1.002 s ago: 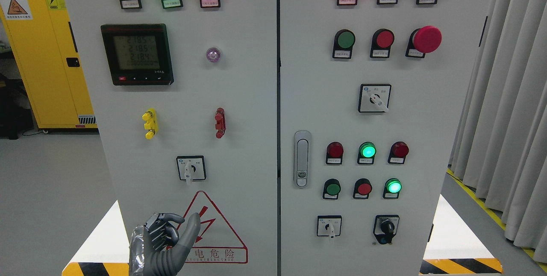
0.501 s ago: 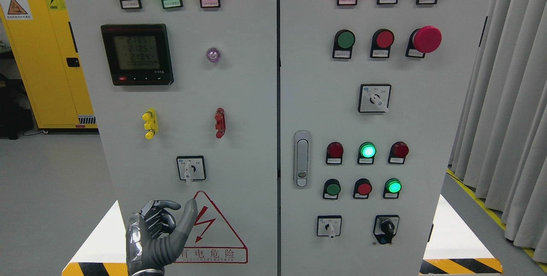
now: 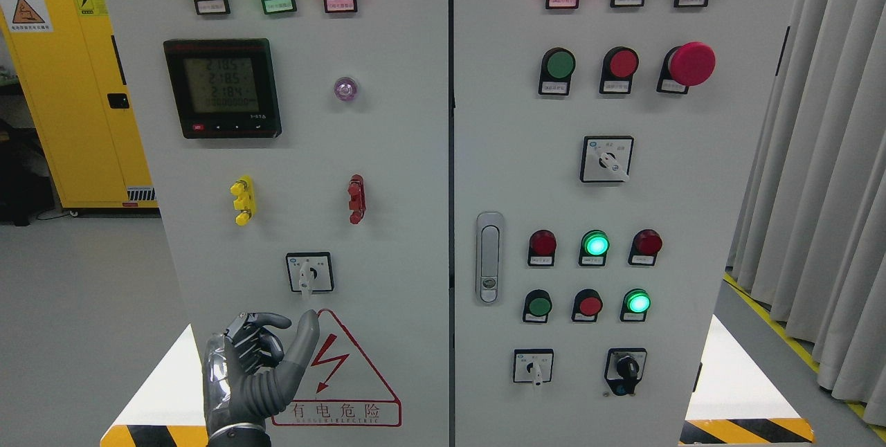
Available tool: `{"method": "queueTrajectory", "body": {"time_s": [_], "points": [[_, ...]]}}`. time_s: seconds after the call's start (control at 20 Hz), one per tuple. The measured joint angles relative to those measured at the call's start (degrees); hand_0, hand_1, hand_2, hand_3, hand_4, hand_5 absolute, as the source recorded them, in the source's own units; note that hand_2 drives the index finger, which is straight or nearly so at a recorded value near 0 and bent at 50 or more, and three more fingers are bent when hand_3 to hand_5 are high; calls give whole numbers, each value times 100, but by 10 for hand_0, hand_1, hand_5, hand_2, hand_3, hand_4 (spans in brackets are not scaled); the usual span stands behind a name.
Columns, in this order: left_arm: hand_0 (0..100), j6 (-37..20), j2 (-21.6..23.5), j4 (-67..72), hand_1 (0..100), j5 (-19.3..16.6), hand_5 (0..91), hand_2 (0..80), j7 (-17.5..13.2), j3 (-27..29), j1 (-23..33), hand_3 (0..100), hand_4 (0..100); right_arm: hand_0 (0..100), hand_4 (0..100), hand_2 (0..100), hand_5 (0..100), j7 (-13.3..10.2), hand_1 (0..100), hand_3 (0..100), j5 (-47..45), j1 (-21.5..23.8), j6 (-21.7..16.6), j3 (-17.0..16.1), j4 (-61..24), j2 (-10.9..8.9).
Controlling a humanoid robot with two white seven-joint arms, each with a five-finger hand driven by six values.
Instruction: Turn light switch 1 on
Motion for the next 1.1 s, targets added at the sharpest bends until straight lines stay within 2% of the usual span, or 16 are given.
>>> {"method": "queueTrajectory", "body": {"time_s": [0.55, 1.1], "points": [[150, 285, -22, 6, 734, -83, 826, 616, 161, 18, -212, 977, 887, 0, 0, 40, 0, 0, 500, 0, 0, 0, 0, 0, 0, 0], [150, 343, -45, 30, 734, -183, 830, 621, 176, 19, -355, 979, 889, 0, 0, 40, 0, 0, 500, 0, 0, -1, 0, 0, 0, 0]]}}
